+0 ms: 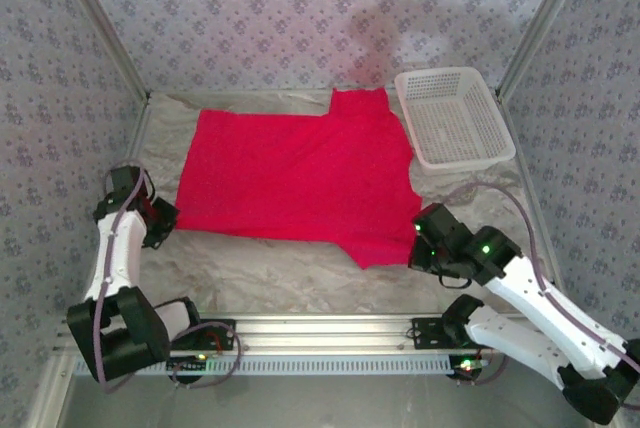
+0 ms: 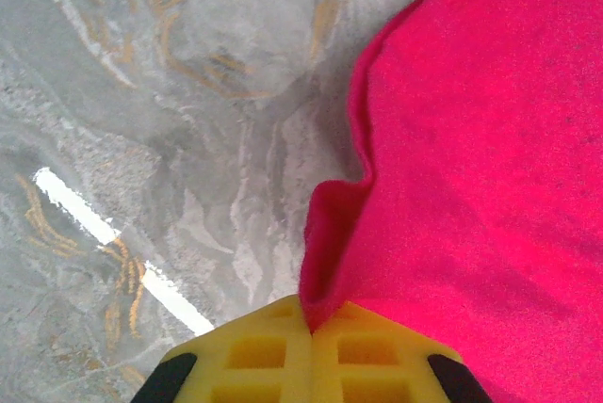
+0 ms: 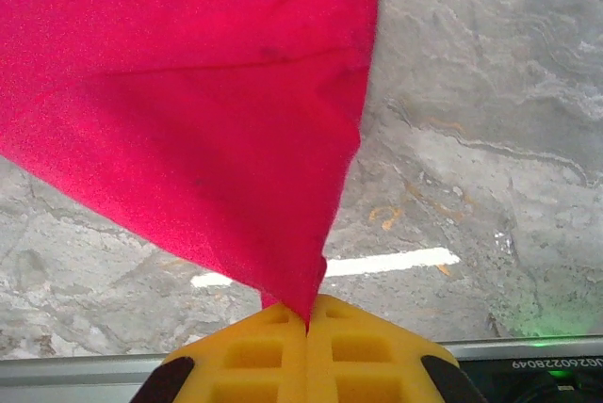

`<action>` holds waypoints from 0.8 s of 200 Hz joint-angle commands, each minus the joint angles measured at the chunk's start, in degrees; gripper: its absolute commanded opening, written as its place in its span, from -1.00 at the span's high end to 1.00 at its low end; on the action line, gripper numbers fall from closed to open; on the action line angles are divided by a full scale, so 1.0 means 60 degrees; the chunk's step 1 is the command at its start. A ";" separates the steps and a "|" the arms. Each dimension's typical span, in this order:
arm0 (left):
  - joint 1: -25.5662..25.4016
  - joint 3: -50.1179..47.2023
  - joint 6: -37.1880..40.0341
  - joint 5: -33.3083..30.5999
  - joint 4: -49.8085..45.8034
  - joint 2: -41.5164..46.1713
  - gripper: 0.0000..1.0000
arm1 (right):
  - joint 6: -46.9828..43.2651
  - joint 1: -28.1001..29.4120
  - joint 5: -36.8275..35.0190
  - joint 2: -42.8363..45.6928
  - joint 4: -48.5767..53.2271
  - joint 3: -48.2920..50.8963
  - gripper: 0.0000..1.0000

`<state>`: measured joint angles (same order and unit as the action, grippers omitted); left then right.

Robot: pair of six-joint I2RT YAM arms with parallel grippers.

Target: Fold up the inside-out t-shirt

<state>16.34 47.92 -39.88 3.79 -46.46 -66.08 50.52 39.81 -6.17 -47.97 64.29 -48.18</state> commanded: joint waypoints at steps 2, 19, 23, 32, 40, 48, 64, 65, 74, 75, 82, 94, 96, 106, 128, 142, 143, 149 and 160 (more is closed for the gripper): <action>-0.0406 0.0760 0.0142 -0.0144 -0.0022 -0.0645 1.00 | -0.0788 -0.0507 -0.0032 -0.1002 -0.0761 -0.0837 1.00; -0.0641 0.1306 0.0142 -0.0396 0.0103 -0.1264 1.00 | -0.1344 -0.1107 0.0125 -0.1852 -0.1396 -0.1465 1.00; -0.0685 0.1472 0.0155 -0.0419 0.0103 -0.1436 1.00 | -0.1496 -0.1256 0.0166 -0.2063 -0.1526 -0.1626 1.00; -0.0763 0.1901 0.0172 -0.0488 0.0109 -0.1807 1.00 | -0.1820 -0.1585 0.0228 -0.2568 -0.1737 -0.2053 1.00; -0.0814 0.2296 0.0208 -0.0504 0.0099 -0.2176 1.00 | -0.2124 -0.1838 0.0231 -0.3022 -0.1903 -0.2439 1.00; -0.0874 0.2722 0.0244 -0.0525 0.0088 -0.2572 1.00 | -0.2332 -0.2129 0.0189 -0.3489 -0.1987 -0.2861 1.00; -0.0998 0.3612 0.0370 -0.0657 -0.0064 -0.3400 1.00 | -0.2819 -0.2639 0.0144 -0.4348 -0.2164 -0.3704 1.00; -0.1004 0.3672 0.0388 -0.0674 -0.0072 -0.3444 1.00 | -0.2837 -0.2674 0.0140 -0.4403 -0.2169 -0.3748 1.00; -0.1023 0.4164 0.0459 -0.0740 -0.0181 -0.3956 1.00 | -0.3014 -0.2968 0.0103 -0.4854 -0.2268 -0.4101 1.00; -0.1031 0.4211 0.0469 -0.0752 -0.0196 -0.4008 1.00 | -0.3029 -0.2985 0.0097 -0.4904 -0.2266 -0.4143 1.00; -0.1051 0.4560 0.0507 -0.0797 -0.0238 -0.4388 1.00 | -0.3126 -0.3199 0.0108 -0.5206 -0.2301 -0.4414 1.00; -0.1107 0.5183 0.0553 -0.0782 -0.0404 -0.5047 1.00 | -0.3287 -0.3484 0.0143 -0.5691 -0.2419 -0.4807 1.00; -0.1129 0.5285 0.0567 -0.0779 -0.0432 -0.5141 1.00 | -0.3310 -0.3522 0.0148 -0.5773 -0.2441 -0.4865 1.00; -0.1223 0.5694 0.0597 -0.0800 -0.0463 -0.5616 1.00 | -0.3412 -0.3691 0.0216 -0.6139 -0.2578 -0.5176 1.00; -0.1381 0.6564 0.0610 -0.0729 -0.0590 -0.6599 1.00 | -0.3559 -0.3937 0.0301 -0.7183 -0.2531 -0.6020 1.00; -0.1482 0.7066 0.0626 -0.0673 -0.0739 -0.7163 1.00 | -0.3616 -0.4019 0.0401 -0.7841 -0.2583 -0.6455 1.00; -0.1495 0.7098 0.0633 -0.0675 -0.0746 -0.7200 1.00 | -0.3623 -0.4024 0.0415 -0.7892 -0.2584 -0.6492 1.00; -0.1542 0.7277 0.0653 -0.0655 -0.0801 -0.7397 1.00 | -0.3636 -0.4048 0.0450 -0.8173 -0.2571 -0.6676 1.00; -0.1603 0.7596 0.0686 -0.0636 -0.0902 -0.7729 1.00 | -0.3680 -0.4064 0.0515 -0.8669 -0.2550 -0.7024 1.00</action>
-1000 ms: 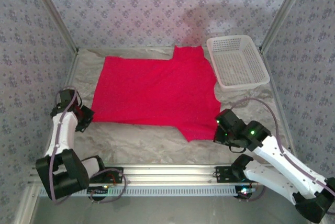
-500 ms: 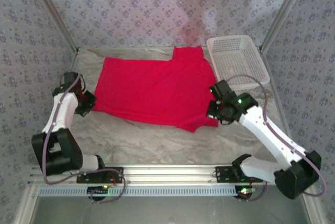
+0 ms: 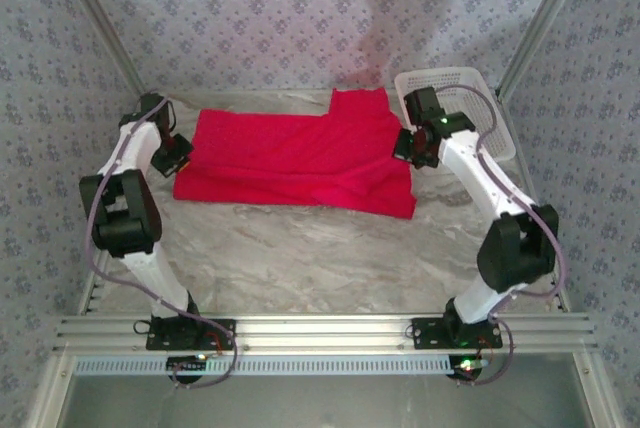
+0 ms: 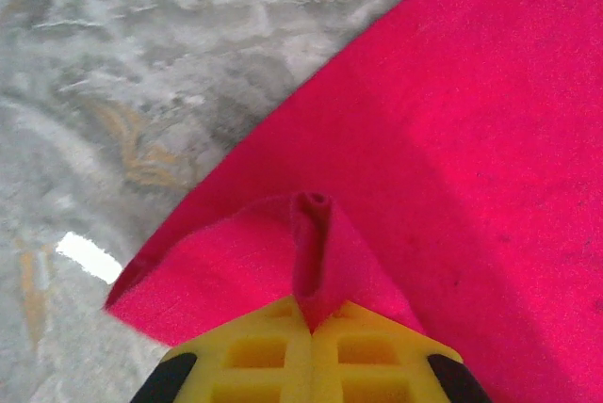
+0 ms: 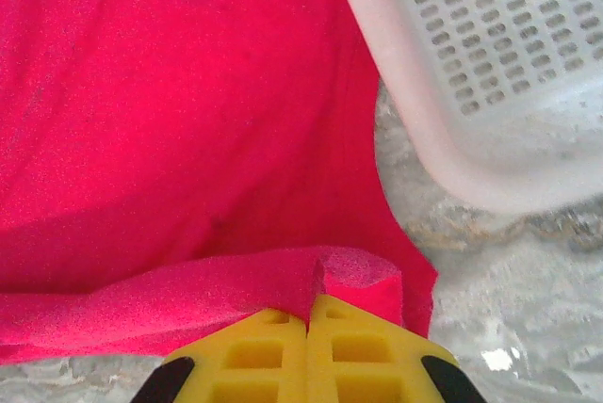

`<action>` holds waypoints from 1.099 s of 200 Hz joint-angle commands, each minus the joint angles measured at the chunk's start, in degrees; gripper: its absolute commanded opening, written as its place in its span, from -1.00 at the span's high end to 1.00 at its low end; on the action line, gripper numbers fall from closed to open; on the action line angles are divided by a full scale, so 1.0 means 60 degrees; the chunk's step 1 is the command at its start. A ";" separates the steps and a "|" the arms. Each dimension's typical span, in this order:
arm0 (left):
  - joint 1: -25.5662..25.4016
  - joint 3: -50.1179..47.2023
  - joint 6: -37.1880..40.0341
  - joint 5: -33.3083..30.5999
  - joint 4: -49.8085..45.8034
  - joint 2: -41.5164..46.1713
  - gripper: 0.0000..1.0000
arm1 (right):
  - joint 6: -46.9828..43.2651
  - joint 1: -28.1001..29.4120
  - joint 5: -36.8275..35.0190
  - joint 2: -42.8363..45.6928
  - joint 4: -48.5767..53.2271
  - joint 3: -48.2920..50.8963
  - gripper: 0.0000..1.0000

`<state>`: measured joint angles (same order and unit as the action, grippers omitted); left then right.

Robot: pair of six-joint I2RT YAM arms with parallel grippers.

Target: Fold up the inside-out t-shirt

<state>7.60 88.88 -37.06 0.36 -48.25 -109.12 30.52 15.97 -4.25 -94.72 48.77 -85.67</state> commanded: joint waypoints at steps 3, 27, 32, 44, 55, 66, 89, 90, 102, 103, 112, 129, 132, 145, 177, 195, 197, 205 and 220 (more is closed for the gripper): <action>-0.0159 0.0847 0.0226 -0.0073 -0.0621 -0.0648 1.00 | -0.0353 -0.0102 0.0207 -0.1002 0.0044 -0.0875 1.00; -0.0193 0.1238 0.0237 -0.0086 -0.0725 -0.1117 1.00 | -0.0362 -0.0147 0.0355 -0.2020 0.0168 -0.1685 1.00; -0.0182 0.1308 0.0229 -0.0098 -0.0741 -0.1185 1.00 | -0.0370 -0.0156 0.0409 -0.2226 0.0219 -0.1888 1.00; -0.0184 0.1455 0.0244 -0.0140 -0.0779 -0.1367 0.98 | -0.0398 -0.0182 0.0493 -0.2798 0.0358 -0.2453 1.00; -0.0169 0.1735 0.0279 -0.0111 -0.0889 -0.1579 0.77 | -0.0383 -0.0222 0.0550 -0.3383 0.0710 -0.3204 1.00; -0.0121 0.2184 0.0352 -0.0205 -0.1167 -0.1821 0.36 | -0.0363 -0.0301 0.0576 -0.3962 0.1109 -0.4046 0.96; -0.0157 0.2496 0.0543 -0.0561 -0.1628 -0.1509 0.14 | -0.0518 -0.0314 0.0597 -0.4647 0.2075 -0.5511 0.27; -0.0169 0.2462 0.0547 -0.0574 -0.1613 -0.1446 0.14 | -0.0518 -0.0314 0.0597 -0.4647 0.2075 -0.5511 0.27; -0.0334 0.1496 0.0555 -0.0607 -0.1217 -0.0486 0.13 | -0.0603 -0.0093 0.0528 -0.4303 0.2189 -0.5236 0.22; -0.0361 0.1398 0.0553 -0.0612 -0.1151 -0.0386 0.13 | -0.0604 -0.0073 0.0523 -0.4256 0.2172 -0.5169 0.21; -0.0542 0.0249 0.0467 -0.0429 -0.0569 0.0514 0.12 | -0.0600 0.0170 0.0592 -0.3701 0.1915 -0.4361 0.20; -0.0846 -0.2072 0.0057 0.0894 0.1056 0.1985 0.06 | -0.0375 0.0707 0.0723 -0.2426 0.1046 -0.2377 0.19; -0.0886 -0.2429 -0.0067 0.1154 0.1344 0.2171 0.06 | -0.0309 0.0794 0.0723 -0.2223 0.0904 -0.2046 0.20; -0.0940 -0.3650 -0.0574 0.2186 0.2579 0.2563 0.06 | 0.0022 0.1181 0.0773 -0.1486 0.0315 -0.0682 0.29; -0.0831 -0.3756 -0.0663 0.2929 0.3301 0.1639 0.08 | 0.0451 0.1288 0.1187 -0.1124 -0.0615 0.1049 0.72; -0.0581 -0.3480 -0.0617 0.3133 0.3389 0.0964 0.10 | 0.0498 0.1090 0.1243 -0.1383 -0.0918 0.1427 0.86; -0.0553 -0.3466 -0.0620 0.3166 0.3396 0.0910 0.10 | 0.0495 0.1071 0.1249 -0.1411 -0.0932 0.1474 0.87; -0.0377 -0.3457 -0.0599 0.3272 0.3429 0.0679 0.12 | 0.0538 0.0991 0.1252 -0.1503 -0.1026 0.1658 0.89; 0.0050 -0.3628 -0.0588 0.3421 0.3385 0.0362 0.13 | 0.0595 0.0892 0.1246 -0.1647 -0.1186 0.2083 0.89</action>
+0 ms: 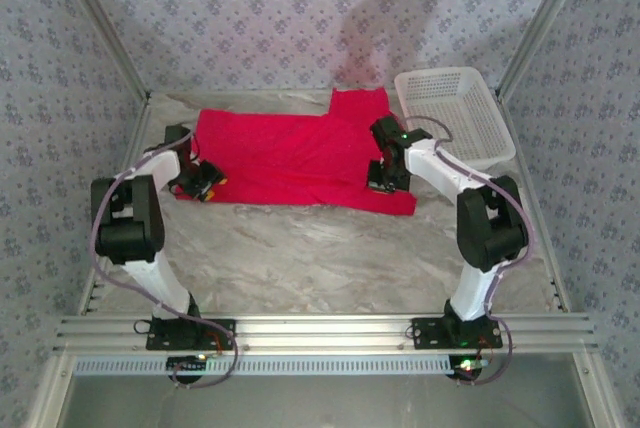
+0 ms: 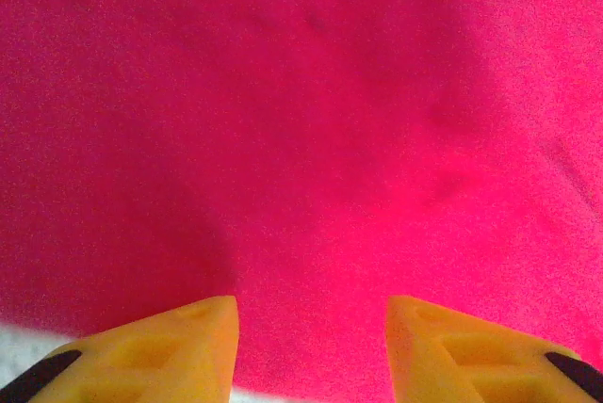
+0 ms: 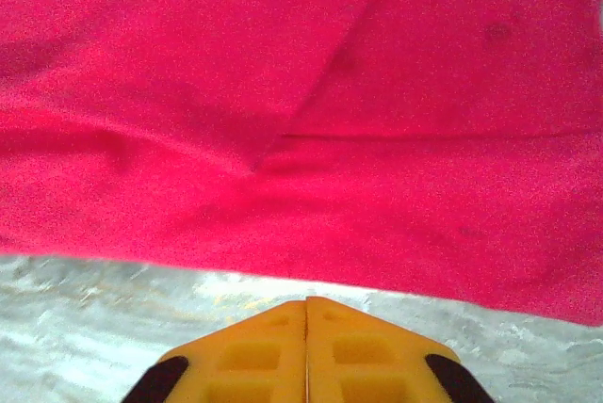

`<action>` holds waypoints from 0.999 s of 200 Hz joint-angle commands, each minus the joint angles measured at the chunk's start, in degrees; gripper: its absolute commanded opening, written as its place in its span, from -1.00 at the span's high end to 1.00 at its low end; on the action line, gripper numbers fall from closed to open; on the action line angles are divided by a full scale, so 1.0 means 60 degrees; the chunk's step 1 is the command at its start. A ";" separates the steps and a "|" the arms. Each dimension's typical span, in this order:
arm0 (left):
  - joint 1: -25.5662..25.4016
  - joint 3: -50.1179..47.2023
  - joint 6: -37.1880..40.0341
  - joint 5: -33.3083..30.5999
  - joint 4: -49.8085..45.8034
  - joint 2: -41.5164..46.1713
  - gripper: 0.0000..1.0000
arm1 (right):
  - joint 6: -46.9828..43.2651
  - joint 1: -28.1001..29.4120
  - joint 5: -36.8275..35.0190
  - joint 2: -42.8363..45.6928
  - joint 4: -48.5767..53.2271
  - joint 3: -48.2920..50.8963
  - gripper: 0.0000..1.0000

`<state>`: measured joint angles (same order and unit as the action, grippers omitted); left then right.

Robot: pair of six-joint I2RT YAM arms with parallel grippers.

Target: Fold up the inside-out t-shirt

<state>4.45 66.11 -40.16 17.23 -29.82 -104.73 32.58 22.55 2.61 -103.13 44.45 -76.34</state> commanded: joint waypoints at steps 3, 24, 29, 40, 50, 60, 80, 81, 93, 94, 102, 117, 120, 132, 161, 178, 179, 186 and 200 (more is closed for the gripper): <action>0.0681 0.0124 -0.0074 0.0633 0.0281 -0.0418 0.14 | 0.0265 -0.0224 0.0119 -0.0276 -0.0497 0.0609 0.90; 0.1639 -0.0598 -0.0048 0.0925 0.0229 -0.0487 0.17 | 0.0234 -0.0320 -0.0104 -0.0473 -0.0465 0.1040 0.94; 0.1881 -0.0798 -0.0031 0.0997 0.0267 -0.0432 0.18 | 0.0211 -0.0323 -0.0230 -0.0499 -0.0456 0.1121 0.94; 0.2307 -0.1208 0.0010 0.1022 0.0280 -0.0218 0.19 | 0.0119 -0.0319 -0.0501 -0.0546 -0.0442 0.1252 0.97; 0.2542 -0.1517 0.0036 0.0958 0.0329 0.0040 0.19 | 0.0025 -0.0312 -0.0662 -0.0613 -0.0349 0.1253 0.99; 0.2624 -0.1688 0.0092 0.0877 0.0322 0.0233 0.19 | -0.0023 -0.0300 -0.0792 -0.0701 -0.0250 0.1586 1.00; 0.2613 -0.1759 0.0266 0.0754 0.0097 0.0385 0.19 | -0.0221 -0.0179 -0.0938 -0.0937 0.0111 0.1575 1.00; 0.2613 -0.1760 0.0279 0.0750 0.0073 0.0387 0.19 | -0.0225 -0.0167 -0.0950 -0.0942 0.0131 0.1575 1.00; 0.2606 -0.1792 0.0443 0.0548 -0.0232 0.0514 0.20 | -0.0247 0.0047 -0.1295 -0.0910 0.0416 0.1714 1.00; 0.2610 -0.1798 0.0448 0.0522 -0.0253 0.0532 0.20 | -0.0238 0.0064 -0.1319 -0.0906 0.0452 0.1725 1.00; 0.2613 -0.1867 0.0517 0.0366 -0.0401 0.0723 0.20 | -0.0218 0.0204 -0.1506 -0.0776 0.0624 0.1914 1.00; 0.2628 -0.1978 0.0706 -0.0221 -0.0810 0.1237 0.21 | -0.0061 0.0414 -0.1715 -0.0328 0.1100 0.2419 1.00; 0.2628 -0.1992 0.0740 -0.0373 -0.0910 0.1352 0.21 | -0.0044 0.0441 -0.1798 -0.0197 0.1189 0.2543 1.00; 0.2628 -0.2123 0.0790 -0.0689 -0.1139 0.1821 0.21 | 0.0062 0.0469 -0.1981 0.0420 0.1363 0.3120 1.00; 0.2269 -0.2699 0.0836 -0.0606 -0.1380 0.2870 0.22 | 0.0097 0.0331 -0.2043 0.1690 0.1610 0.4061 1.00; 0.1642 -0.3195 0.0730 -0.0343 -0.1429 0.3558 0.21 | 0.0161 0.0357 -0.2197 0.2166 0.1803 0.4017 1.00; 0.1586 -0.3225 0.0716 -0.0340 -0.1437 0.3607 0.22 | 0.0156 0.0358 -0.2224 0.2199 0.1805 0.4005 1.00; 0.1264 -0.3432 0.0566 -0.0304 -0.1434 0.3916 0.21 | 0.0151 0.0464 -0.2231 0.2428 0.1902 0.3838 1.00; 0.0655 -0.3654 0.0309 -0.0472 -0.1385 0.4585 0.21 | 0.0231 0.0827 -0.2135 0.2985 0.2030 0.3367 0.97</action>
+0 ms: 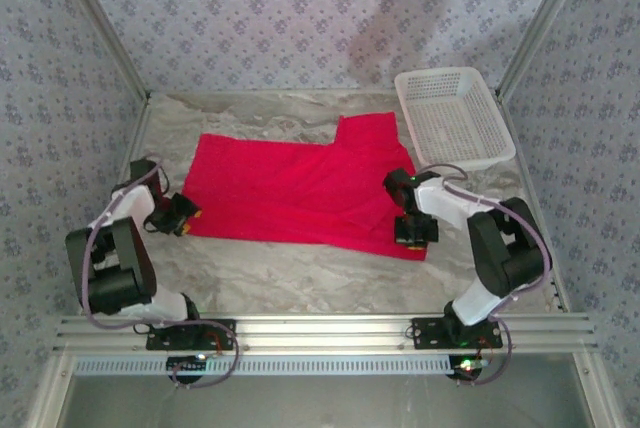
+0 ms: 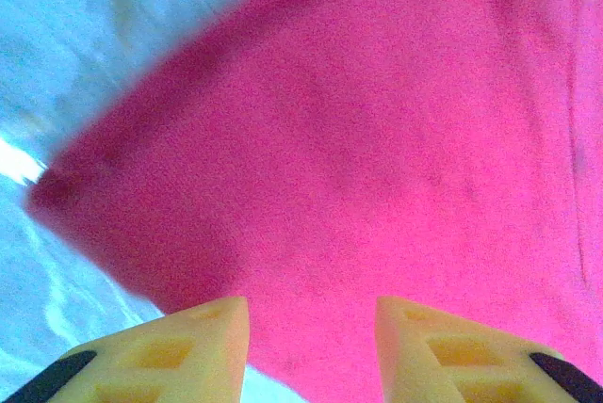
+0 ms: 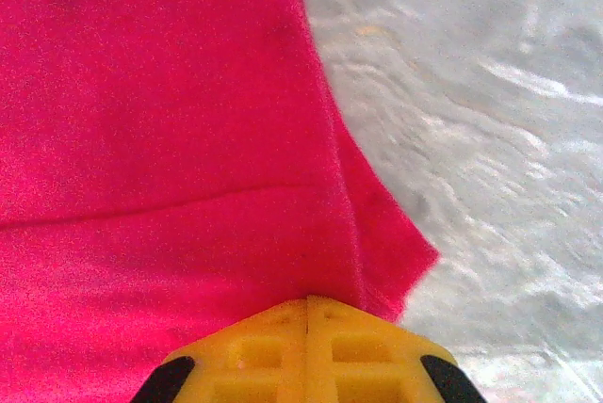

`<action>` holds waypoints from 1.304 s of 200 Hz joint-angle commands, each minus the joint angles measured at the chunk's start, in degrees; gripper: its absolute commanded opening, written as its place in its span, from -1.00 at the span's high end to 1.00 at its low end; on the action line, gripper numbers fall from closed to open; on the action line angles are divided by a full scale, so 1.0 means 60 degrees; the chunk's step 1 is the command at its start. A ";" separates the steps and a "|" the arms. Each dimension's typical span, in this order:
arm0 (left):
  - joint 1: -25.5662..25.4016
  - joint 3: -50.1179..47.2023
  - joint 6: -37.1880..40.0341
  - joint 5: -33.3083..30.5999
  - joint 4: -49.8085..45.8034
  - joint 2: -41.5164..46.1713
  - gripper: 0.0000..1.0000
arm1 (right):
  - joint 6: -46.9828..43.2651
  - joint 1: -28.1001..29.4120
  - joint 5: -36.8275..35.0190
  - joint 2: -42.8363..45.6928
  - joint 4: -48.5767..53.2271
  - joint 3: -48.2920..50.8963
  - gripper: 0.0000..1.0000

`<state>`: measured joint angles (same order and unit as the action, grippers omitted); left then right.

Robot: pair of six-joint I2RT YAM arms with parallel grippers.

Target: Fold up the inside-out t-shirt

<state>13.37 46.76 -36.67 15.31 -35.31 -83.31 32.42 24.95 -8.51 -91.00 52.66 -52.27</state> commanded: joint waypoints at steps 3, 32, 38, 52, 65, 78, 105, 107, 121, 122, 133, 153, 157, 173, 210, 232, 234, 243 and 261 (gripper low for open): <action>-0.0916 -0.0426 -0.0310 -0.0228 -0.0479 0.1132 0.21 | 0.0275 0.0549 -0.0236 0.1083 0.0640 -0.0723 0.91; -0.1153 0.0022 -0.0265 -0.0967 -0.0546 0.1975 0.21 | 0.0831 0.1178 0.0976 0.1932 -0.0598 -0.0976 0.23; -0.1157 0.0176 -0.0226 -0.1107 -0.0802 0.2051 0.20 | 0.0980 0.1273 0.1210 0.1967 -0.0963 -0.0937 0.12; -0.1158 0.0462 -0.0156 -0.1175 -0.0917 0.2053 0.20 | 0.1260 0.1463 0.1414 0.1864 -0.1589 -0.0899 0.06; -0.1153 0.0597 -0.0159 -0.1095 -0.0901 0.1984 0.20 | 0.1405 0.1557 0.1352 0.1530 -0.1816 -0.0979 0.05; -0.1158 0.0579 -0.0158 -0.1010 -0.0841 0.1885 0.20 | 0.1450 0.1661 0.1181 0.1127 -0.1866 -0.1083 0.05; -0.1150 0.0388 -0.0150 -0.0842 -0.0682 0.1713 0.20 | 0.1488 0.1838 0.1227 0.0361 -0.2090 -0.1246 0.05; -0.1156 0.0371 -0.0142 -0.0832 -0.0668 0.1701 0.20 | 0.1493 0.1856 0.1210 0.0311 -0.2099 -0.1248 0.05; -0.1156 0.0294 -0.0144 -0.0794 -0.0660 0.1695 0.20 | 0.1510 0.1902 0.1194 -0.0067 -0.2203 -0.1291 0.05; -0.1157 0.0286 -0.0144 -0.0794 -0.0654 0.1696 0.20 | 0.1503 0.1904 0.1194 -0.0089 -0.2230 -0.1299 0.05; -0.1153 0.0263 -0.0127 -0.0798 -0.0660 0.1708 0.20 | 0.1489 0.1906 0.1220 -0.0380 -0.2357 -0.1308 0.05; -0.1157 0.0292 -0.0100 -0.0809 -0.0657 0.1711 0.20 | 0.1311 0.1863 0.1258 -0.0815 -0.2591 -0.1393 0.08; -0.1147 0.0313 -0.0096 -0.0809 -0.0660 0.1723 0.20 | 0.1297 0.1849 0.1259 -0.0902 -0.2602 -0.1443 0.11; -0.1147 0.0356 -0.0070 -0.0823 -0.0676 0.1725 0.20 | 0.1235 0.1796 0.1226 -0.1143 -0.2668 -0.1576 0.38; -0.1147 0.0395 -0.0056 -0.0821 -0.0722 0.1757 0.21 | 0.1144 0.1834 0.0612 -0.1146 -0.1730 -0.2573 1.00; -0.1155 0.0395 -0.0067 -0.0802 -0.0699 0.1785 0.21 | 0.0758 0.1901 -0.0132 -0.1284 -0.0910 -0.3726 1.00; -0.1158 0.0391 -0.0062 -0.0796 -0.0687 0.1785 0.21 | 0.0714 0.1901 -0.0155 -0.1320 -0.0882 -0.3802 1.00; -0.1149 0.0395 -0.0083 -0.0787 -0.0664 0.1776 0.21 | 0.0514 0.1878 -0.0242 -0.1540 -0.0807 -0.4130 1.00; -0.1157 0.0394 -0.0124 -0.0695 -0.0660 0.1734 0.21 | -0.0253 0.1788 -0.0442 -0.2369 -0.0799 -0.5029 1.00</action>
<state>6.35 48.93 -37.54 10.28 -38.83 -72.97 36.67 35.92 -6.90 -99.46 43.72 -76.53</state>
